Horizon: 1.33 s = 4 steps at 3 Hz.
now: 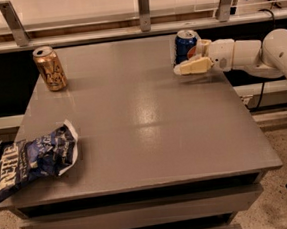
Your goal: Knock pepsi can over
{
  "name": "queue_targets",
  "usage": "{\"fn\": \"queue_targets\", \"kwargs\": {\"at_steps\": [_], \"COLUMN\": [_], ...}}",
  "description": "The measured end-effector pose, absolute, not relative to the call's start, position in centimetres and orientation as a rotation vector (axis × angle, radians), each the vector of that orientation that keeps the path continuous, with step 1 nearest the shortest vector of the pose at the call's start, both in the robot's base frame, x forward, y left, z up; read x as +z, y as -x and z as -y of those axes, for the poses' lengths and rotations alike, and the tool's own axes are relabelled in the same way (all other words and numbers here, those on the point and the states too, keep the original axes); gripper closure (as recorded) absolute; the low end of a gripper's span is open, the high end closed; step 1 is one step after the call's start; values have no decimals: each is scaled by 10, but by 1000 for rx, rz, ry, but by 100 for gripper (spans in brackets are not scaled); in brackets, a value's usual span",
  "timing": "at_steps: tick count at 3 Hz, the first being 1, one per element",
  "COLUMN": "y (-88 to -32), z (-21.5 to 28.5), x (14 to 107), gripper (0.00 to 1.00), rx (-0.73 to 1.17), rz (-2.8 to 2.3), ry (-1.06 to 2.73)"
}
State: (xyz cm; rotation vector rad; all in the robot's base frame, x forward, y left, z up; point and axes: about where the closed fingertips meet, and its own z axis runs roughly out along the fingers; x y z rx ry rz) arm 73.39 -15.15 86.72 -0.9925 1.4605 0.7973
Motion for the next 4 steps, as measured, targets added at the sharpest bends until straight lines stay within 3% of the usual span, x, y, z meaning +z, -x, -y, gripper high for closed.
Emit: {"fn": "queue_targets", "kwargs": {"at_steps": [1,3,4], "y": [-735,-735,-736], "z": [150,153,152], "x": [864,862,868], "gripper": [41,61,72], "rx": [810,807,713], "rz": [-1443,-1446,-1526], "ry": [977,977,1079]}}
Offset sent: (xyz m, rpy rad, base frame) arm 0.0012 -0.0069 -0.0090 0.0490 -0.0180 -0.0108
